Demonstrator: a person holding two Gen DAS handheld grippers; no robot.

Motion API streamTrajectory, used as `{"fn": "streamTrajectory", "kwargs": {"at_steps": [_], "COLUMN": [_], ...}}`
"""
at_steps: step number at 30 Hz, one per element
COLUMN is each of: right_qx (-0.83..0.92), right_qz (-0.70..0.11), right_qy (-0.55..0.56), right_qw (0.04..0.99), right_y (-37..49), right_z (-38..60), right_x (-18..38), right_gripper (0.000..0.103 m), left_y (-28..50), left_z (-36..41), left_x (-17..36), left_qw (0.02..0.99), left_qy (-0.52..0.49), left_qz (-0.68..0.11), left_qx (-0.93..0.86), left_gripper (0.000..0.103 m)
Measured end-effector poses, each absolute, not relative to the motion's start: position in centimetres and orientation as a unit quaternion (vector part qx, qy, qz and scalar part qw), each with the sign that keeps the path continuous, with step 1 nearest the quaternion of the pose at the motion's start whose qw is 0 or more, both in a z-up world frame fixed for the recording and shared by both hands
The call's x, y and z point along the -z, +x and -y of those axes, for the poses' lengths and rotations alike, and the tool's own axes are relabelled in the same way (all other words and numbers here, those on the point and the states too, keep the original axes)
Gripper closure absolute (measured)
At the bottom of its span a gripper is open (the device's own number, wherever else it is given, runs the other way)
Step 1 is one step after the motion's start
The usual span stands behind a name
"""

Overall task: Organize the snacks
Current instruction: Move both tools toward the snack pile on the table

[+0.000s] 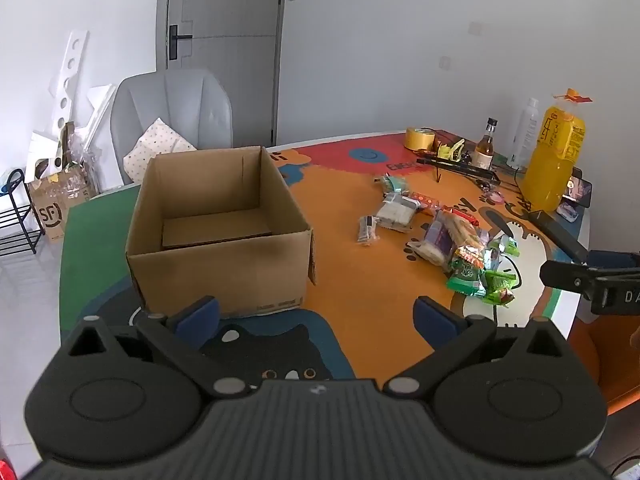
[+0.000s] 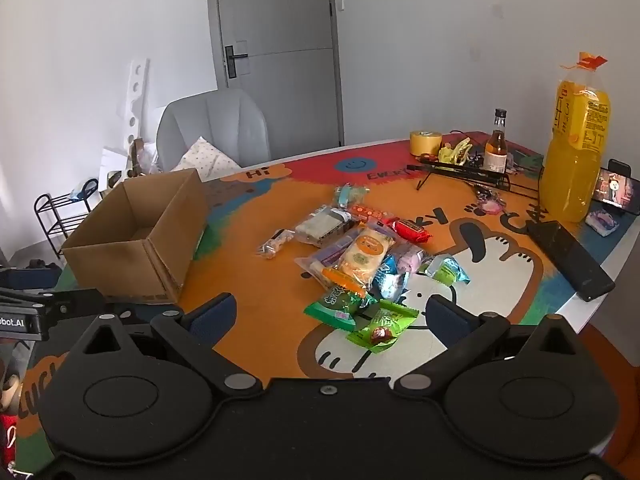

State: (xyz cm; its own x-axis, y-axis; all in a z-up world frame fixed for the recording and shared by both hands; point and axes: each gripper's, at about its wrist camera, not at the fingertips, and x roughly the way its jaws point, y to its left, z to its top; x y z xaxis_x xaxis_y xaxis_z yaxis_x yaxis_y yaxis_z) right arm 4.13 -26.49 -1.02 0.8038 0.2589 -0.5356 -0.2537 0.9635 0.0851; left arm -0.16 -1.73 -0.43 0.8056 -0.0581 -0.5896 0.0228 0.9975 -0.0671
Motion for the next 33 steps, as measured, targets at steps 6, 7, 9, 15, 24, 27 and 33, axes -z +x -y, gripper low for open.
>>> {"fn": "streamTrajectory", "kwargs": {"at_steps": [6, 7, 9, 15, 24, 27, 33], "right_qx": [-0.140, -0.143, -0.144, -0.138, -0.142, -0.144, -0.136], "right_qz": [-0.282, -0.282, -0.281, -0.282, -0.259, -0.239, -0.254], "right_qy": [0.006, 0.008, 0.010, 0.013, 0.015, 0.018, 0.015], "right_qw": [0.949, 0.949, 0.949, 0.949, 0.955, 0.960, 0.957], "right_y": [3.84, 3.79, 3.64, 4.28, 3.96, 3.88, 3.98], "right_z": [26.31, 26.32, 26.26, 26.58, 26.72, 26.81, 27.07], "right_x": [1.00, 1.01, 1.07, 0.93, 0.81, 0.87, 0.78], "right_gripper": [0.000, 0.000, 0.000, 0.000, 0.000, 0.000, 0.000], "left_y": [-0.21, -0.21, -0.22, -0.32, -0.42, -0.52, -0.51], "left_z": [1.72, 1.71, 1.73, 1.73, 1.60, 1.57, 1.52], "left_x": [0.35, 0.36, 0.32, 0.20, 0.06, 0.06, 0.05], "left_qw": [0.950, 0.950, 0.950, 0.951, 0.952, 0.952, 0.952], "left_qy": [-0.030, -0.029, -0.030, -0.028, -0.030, -0.030, -0.032], "left_qz": [-0.311, -0.311, -0.310, -0.307, -0.305, -0.304, -0.304], "left_qx": [0.021, 0.021, 0.021, 0.021, 0.022, 0.023, 0.023], "left_gripper": [0.000, 0.000, 0.000, 0.000, 0.000, 0.000, 0.000]}}
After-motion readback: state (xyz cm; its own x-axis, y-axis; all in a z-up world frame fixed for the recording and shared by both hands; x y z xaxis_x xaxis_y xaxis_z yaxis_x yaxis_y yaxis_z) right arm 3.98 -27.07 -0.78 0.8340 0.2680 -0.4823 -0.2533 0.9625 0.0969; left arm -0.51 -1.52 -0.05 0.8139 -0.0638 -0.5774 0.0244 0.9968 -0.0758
